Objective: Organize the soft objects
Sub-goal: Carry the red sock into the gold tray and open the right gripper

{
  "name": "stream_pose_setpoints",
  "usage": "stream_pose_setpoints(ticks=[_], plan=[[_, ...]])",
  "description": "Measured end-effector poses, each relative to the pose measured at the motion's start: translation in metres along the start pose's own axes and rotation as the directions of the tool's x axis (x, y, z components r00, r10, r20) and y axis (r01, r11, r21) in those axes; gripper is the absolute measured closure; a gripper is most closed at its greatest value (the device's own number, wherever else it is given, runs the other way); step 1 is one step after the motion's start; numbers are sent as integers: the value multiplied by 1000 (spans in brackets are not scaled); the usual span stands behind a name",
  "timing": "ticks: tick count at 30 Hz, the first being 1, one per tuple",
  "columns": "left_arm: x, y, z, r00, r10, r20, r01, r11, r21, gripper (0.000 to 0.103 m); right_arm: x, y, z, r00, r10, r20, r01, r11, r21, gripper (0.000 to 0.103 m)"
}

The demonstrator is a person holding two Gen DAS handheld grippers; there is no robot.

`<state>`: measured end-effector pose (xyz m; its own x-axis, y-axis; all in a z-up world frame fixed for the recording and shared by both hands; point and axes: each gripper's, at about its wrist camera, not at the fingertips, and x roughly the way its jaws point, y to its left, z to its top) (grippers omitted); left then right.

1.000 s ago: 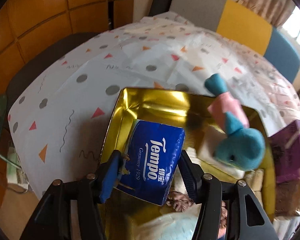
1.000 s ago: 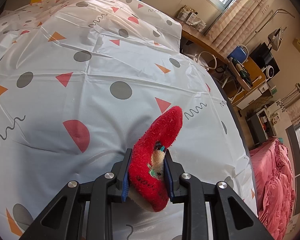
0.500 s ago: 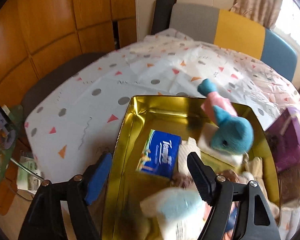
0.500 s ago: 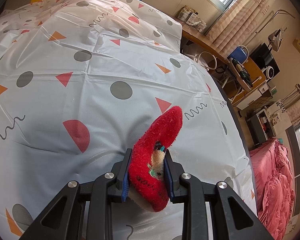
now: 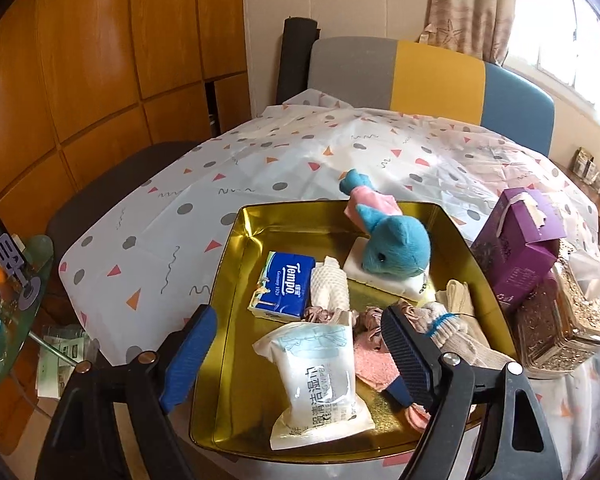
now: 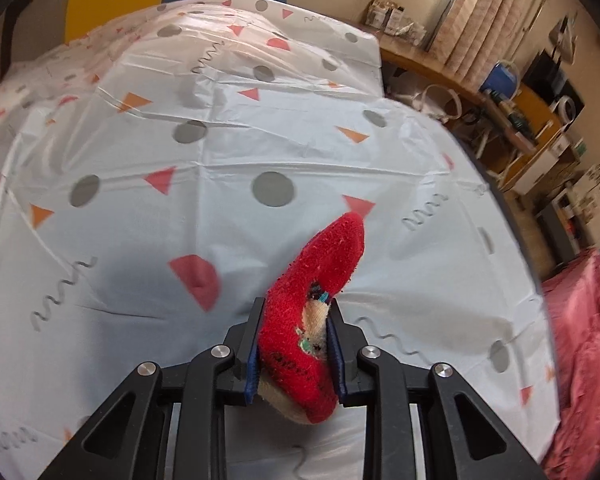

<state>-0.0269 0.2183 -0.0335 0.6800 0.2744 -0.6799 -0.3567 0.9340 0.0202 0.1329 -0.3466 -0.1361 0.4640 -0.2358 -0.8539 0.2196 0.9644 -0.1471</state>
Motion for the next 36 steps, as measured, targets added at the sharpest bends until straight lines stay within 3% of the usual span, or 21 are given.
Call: stream_pose_setpoints(ticks=[3,9,12,19,26,29,32,36], plan=[[-2,-2,-2,1000,-11,-7,11,1000,7,18,-1,7,1,996,86,-26,-86,996,-2,76],[-5,-6,-6,1000,-29,-2,29,999,18,15,-6,24,2,988,126,-89,-128,992,-20,76],[-7,-7,-7,999,-35,2,35,999,24,15,-9,35,-2,989,109,-96,-113,993,-36,76],[-7,-3,-12,999,-41,-8,41,999,26,14,-20,46,-5,982,164,-91,-164,986,17,79],[-4,0,-15,999,-43,-17,44,999,14,14,-53,44,13,979,202,12,-203,978,55,79],[-3,0,-15,999,-43,-16,43,999,16,13,-83,46,24,968,235,86,-239,970,46,79],[-2,1,-15,999,-47,-22,47,999,12,13,-122,54,36,945,274,177,-278,961,-5,79],[-1,2,-15,999,-46,-22,46,999,3,13,-183,84,48,891,355,283,-332,935,-129,79]])
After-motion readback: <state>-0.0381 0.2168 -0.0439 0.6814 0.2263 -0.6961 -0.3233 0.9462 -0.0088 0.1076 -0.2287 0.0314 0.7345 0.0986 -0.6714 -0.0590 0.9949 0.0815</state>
